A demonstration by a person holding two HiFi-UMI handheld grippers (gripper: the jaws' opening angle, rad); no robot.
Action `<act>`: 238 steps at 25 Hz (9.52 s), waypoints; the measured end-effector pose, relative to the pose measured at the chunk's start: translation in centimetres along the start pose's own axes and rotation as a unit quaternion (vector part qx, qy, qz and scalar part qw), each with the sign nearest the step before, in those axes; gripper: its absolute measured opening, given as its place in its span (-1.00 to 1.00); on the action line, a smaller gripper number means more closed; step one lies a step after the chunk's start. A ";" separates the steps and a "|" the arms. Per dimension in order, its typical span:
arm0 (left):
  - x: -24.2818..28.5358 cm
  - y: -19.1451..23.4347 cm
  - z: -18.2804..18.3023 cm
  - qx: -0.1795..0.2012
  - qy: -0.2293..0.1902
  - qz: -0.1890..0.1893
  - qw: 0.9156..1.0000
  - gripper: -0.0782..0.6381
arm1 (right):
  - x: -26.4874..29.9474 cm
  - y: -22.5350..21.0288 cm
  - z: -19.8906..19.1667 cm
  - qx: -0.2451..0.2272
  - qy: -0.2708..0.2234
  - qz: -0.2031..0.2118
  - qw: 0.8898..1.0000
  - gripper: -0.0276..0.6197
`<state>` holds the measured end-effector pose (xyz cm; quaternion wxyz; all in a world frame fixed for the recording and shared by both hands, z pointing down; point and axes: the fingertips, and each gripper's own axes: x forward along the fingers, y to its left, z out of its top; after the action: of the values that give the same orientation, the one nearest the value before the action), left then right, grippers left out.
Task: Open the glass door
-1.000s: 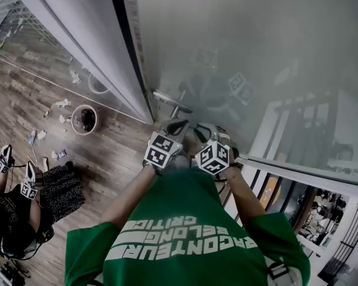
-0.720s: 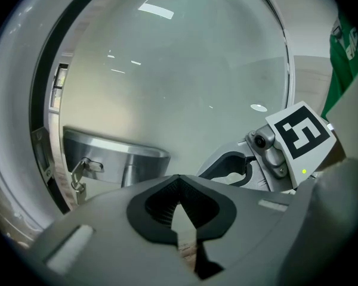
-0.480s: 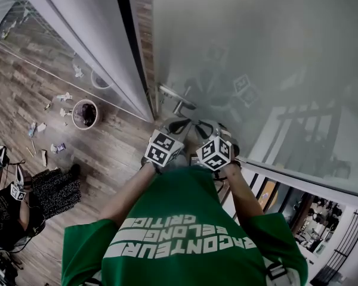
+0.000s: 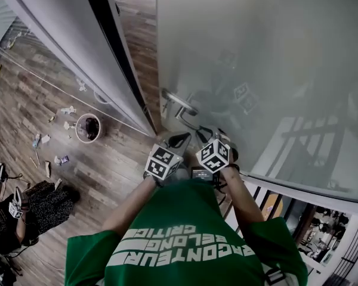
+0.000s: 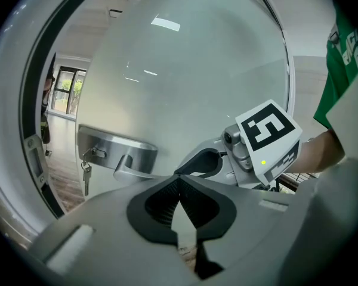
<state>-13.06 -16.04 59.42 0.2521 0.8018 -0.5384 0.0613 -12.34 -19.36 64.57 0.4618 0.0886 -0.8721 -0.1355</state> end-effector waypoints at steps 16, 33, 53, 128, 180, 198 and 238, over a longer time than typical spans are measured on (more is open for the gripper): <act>4.0 1.9 1.1 -0.011 -0.010 0.032 0.999 -0.73 | 4.1 -6.3 -0.6 0.051 0.013 -0.015 0.998 -0.70; 8.1 0.8 3.8 -0.018 -0.015 0.053 0.998 -0.73 | 6.0 -13.8 -1.8 0.075 0.020 -0.053 0.996 -0.71; 12.9 0.5 5.5 -0.001 -0.013 0.013 1.000 -0.73 | 7.4 -21.2 -4.1 0.113 0.009 -0.088 0.990 -0.71; 37.3 4.4 20.2 0.036 0.032 -0.184 0.982 -0.73 | 5.0 -52.6 -27.6 0.310 0.139 -0.255 0.905 -0.70; 52.0 0.5 24.7 0.042 0.042 -0.182 0.982 -0.73 | -1.6 -63.1 -44.1 0.391 0.183 -0.331 0.839 -0.71; 51.9 1.7 24.5 0.036 0.044 -0.170 0.984 -0.73 | -3.2 -64.8 -47.9 0.402 0.197 -0.352 0.822 -0.71; 42.4 6.3 30.0 0.009 -0.051 -0.079 0.996 -0.73 | -11.6 -63.3 -29.7 0.409 -0.147 -0.323 0.841 -0.93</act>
<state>-6.35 -67.32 51.22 0.2209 0.8460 -0.4852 0.0058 20.64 -80.67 51.34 0.1798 0.5253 -0.8278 0.0809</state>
